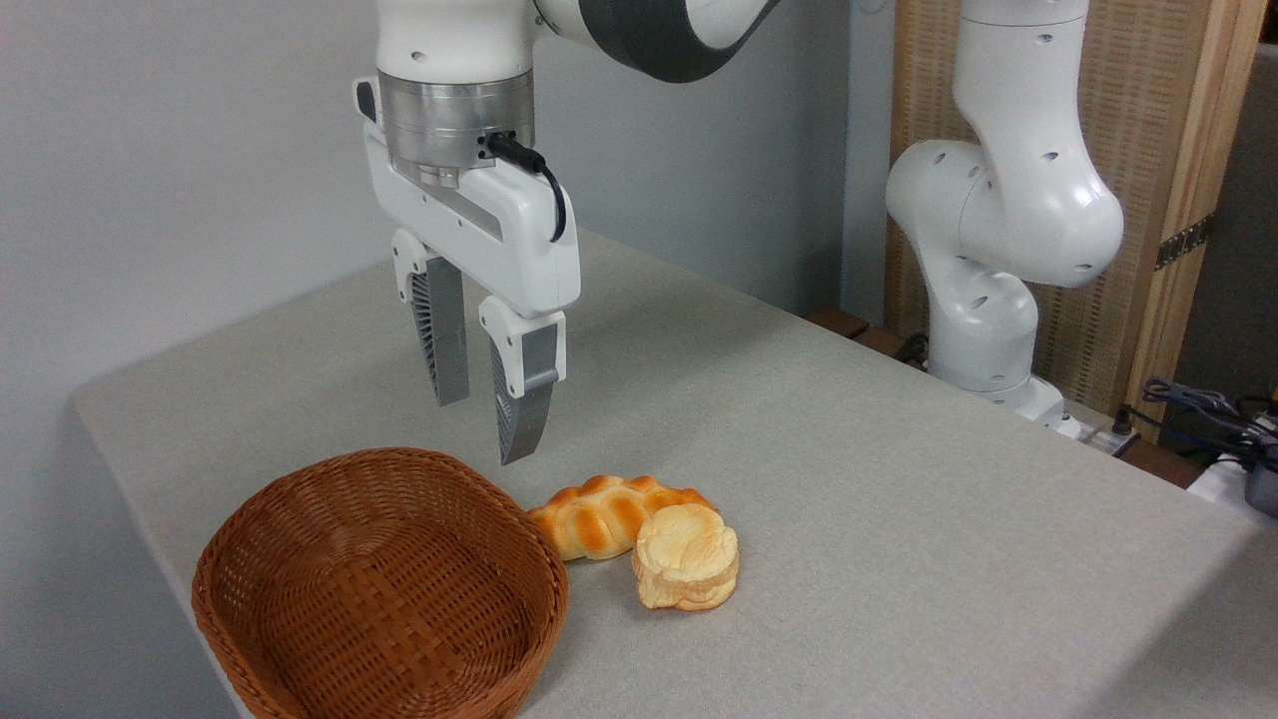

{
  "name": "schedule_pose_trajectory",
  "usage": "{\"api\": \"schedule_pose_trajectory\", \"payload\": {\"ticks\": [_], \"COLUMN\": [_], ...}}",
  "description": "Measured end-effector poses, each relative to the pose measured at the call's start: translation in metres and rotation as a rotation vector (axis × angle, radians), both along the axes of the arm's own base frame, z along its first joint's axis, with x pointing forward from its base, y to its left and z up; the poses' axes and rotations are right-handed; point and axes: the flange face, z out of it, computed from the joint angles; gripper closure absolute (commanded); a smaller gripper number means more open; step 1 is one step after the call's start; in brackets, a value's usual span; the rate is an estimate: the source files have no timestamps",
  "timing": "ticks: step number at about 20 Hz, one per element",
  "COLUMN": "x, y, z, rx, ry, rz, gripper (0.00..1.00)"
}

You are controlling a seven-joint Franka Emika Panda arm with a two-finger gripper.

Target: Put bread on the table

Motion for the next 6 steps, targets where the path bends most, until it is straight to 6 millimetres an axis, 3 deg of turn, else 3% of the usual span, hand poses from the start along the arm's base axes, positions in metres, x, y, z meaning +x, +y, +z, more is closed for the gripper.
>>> {"api": "schedule_pose_trajectory", "payload": {"ticks": [6], "x": [0.0003], "y": [0.0021], "z": [-0.0010], "rx": [0.031], "ry": [0.001], "rz": [-0.006], "gripper": [0.00]}}
